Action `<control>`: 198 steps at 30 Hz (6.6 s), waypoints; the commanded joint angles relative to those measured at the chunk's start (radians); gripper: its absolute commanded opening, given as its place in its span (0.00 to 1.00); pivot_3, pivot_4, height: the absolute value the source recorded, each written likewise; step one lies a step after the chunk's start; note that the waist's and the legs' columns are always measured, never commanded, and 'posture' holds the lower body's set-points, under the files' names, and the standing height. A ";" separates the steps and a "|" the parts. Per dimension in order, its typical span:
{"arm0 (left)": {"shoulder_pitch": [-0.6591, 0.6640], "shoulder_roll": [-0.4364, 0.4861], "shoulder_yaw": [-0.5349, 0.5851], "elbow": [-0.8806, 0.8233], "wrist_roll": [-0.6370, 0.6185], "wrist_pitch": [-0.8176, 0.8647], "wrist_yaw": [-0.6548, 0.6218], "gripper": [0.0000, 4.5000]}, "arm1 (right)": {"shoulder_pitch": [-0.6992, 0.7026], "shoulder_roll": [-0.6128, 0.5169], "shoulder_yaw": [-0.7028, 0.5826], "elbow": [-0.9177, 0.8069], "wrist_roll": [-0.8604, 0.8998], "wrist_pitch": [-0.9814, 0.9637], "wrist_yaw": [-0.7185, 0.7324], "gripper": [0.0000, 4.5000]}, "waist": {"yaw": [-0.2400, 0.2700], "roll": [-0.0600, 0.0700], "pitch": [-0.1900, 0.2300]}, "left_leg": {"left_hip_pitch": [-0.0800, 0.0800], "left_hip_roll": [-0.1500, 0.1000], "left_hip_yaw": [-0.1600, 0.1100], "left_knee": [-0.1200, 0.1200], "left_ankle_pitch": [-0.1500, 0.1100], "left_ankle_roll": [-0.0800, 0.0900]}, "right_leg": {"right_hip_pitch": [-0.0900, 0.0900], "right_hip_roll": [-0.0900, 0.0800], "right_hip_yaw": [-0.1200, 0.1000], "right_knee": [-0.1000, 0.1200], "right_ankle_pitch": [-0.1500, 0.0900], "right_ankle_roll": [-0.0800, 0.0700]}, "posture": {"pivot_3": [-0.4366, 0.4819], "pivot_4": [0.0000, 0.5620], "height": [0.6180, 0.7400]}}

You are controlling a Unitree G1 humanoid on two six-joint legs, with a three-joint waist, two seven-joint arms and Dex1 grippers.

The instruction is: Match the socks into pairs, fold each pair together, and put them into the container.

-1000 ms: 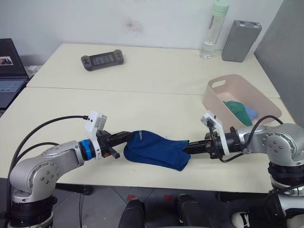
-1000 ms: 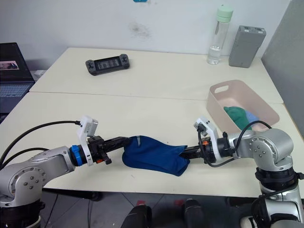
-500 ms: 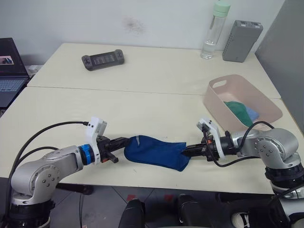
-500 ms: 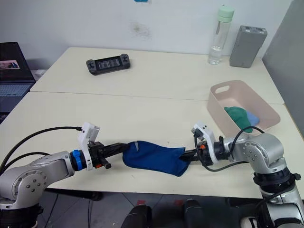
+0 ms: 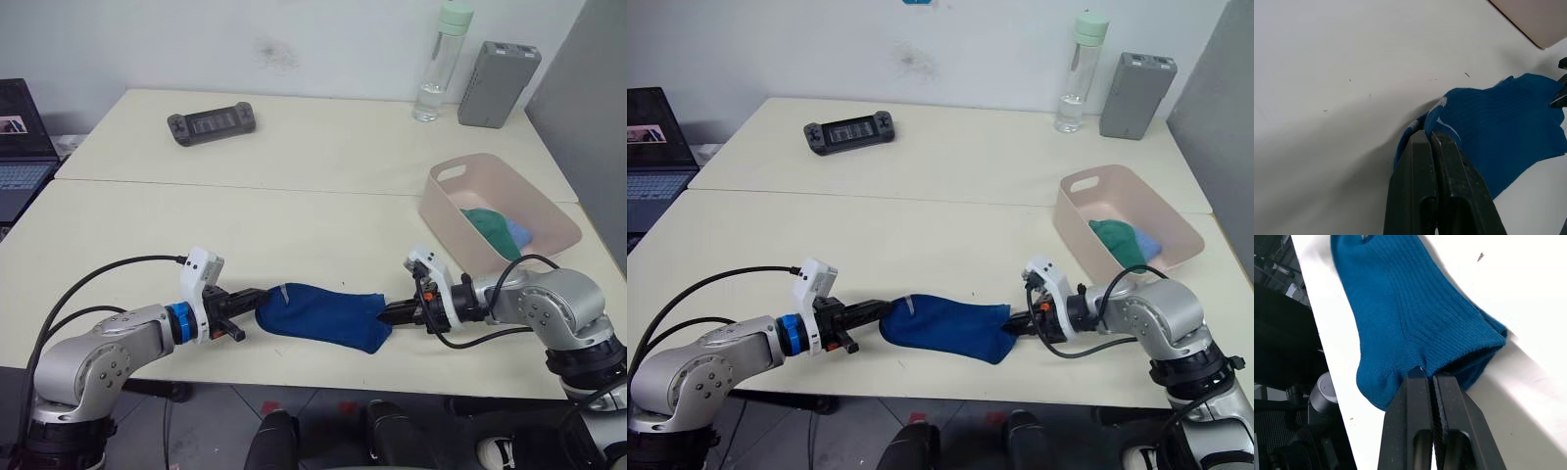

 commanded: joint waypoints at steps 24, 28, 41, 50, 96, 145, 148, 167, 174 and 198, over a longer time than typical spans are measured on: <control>0.041 0.038 0.023 -0.006 -0.005 -0.033 -0.040 0.01 | -0.017 0.008 0.049 0.021 -0.050 -0.104 0.047 0.00 | 0.000 0.000 0.000 | 0.000 0.000 0.000 0.000 0.000 0.000 | 0.000 0.000 0.000 0.000 0.000 0.000 | 0.48 0.27 1.00; 0.053 0.041 0.025 -0.008 -0.001 -0.037 -0.051 0.10 | -0.024 0.011 0.022 0.028 -0.041 -0.101 0.041 0.24 | 0.000 0.000 0.000 | 0.000 0.000 0.000 0.000 0.000 0.000 | 0.000 0.000 0.000 0.000 0.000 0.000 | 0.48 0.27 1.00; -0.050 0.192 0.004 0.008 0.157 -0.414 -0.347 0.48 | -0.082 -0.051 0.014 -0.116 -0.110 -0.425 0.161 0.55 | -0.001 -0.001 0.001 | 0.002 0.000 0.003 -0.004 0.000 0.000 | 0.000 0.000 0.001 -0.001 0.000 0.000 | 0.48 0.27 1.00; -0.117 0.173 -0.304 0.142 0.445 -0.712 -0.472 0.00 | -0.022 0.033 0.283 0.000 -0.418 -0.795 0.212 0.01 | 0.000 -0.001 0.001 | 0.002 0.000 0.004 -0.011 0.000 0.000 | -0.002 -0.001 0.001 -0.002 0.002 -0.005 | 0.48 0.27 1.00; 0.025 0.174 -0.186 0.154 0.410 -0.789 -0.552 0.00 | 0.220 -0.089 -0.022 -0.130 -0.267 -0.594 0.259 0.20 | 0.003 -0.002 0.000 | 0.004 0.001 0.001 -0.010 0.000 0.000 | 0.000 0.000 -0.001 0.001 0.002 -0.007 | 0.48 0.27 1.00; -0.195 -0.063 -0.496 0.227 0.551 -0.702 -0.468 0.00 | -0.154 -0.021 0.063 0.190 -0.112 -0.215 0.412 0.00 | 0.002 -0.003 -0.001 | 0.003 0.000 0.000 -0.007 0.001 0.000 | 0.000 0.000 -0.001 0.002 0.002 -0.007 | 0.48 0.27 1.00; -0.203 -0.069 -0.518 0.259 0.595 -0.710 -0.448 0.00 | -0.169 -0.001 0.030 0.166 -0.051 -0.137 0.398 0.00 | 0.002 -0.003 -0.001 | 0.003 0.000 0.000 -0.007 0.001 0.000 | 0.000 0.000 -0.001 0.002 0.002 -0.007 | 0.48 0.27 1.00; -0.051 0.099 -0.224 -0.039 0.330 -0.363 -0.446 0.00 | -0.171 0.308 0.021 0.215 -0.001 -0.079 0.131 0.00 | -0.013 -0.002 -0.001 | 0.003 0.001 -0.002 0.002 0.000 0.001 | -0.001 0.001 -0.002 0.013 0.002 -0.006 | 0.48 0.27 1.00; 0.027 0.251 0.085 -0.136 0.077 -0.142 -0.450 0.00 | -0.196 0.337 0.155 0.288 -0.107 -0.154 0.118 0.00 | -0.024 -0.002 -0.001 | 0.003 0.001 -0.001 0.002 0.000 0.001 | -0.001 0.001 -0.002 0.013 0.000 -0.003 | 0.48 0.27 1.00; -0.150 0.234 -0.161 -0.051 0.141 -0.279 -0.482 0.00 | -0.219 0.234 -0.077 0.152 0.029 -0.013 0.060 0.85 | -0.030 -0.001 -0.001 | 0.002 0.001 0.001 0.001 0.000 0.001 | -0.001 0.001 0.000 0.008 0.000 -0.004 | 0.48 0.27 1.00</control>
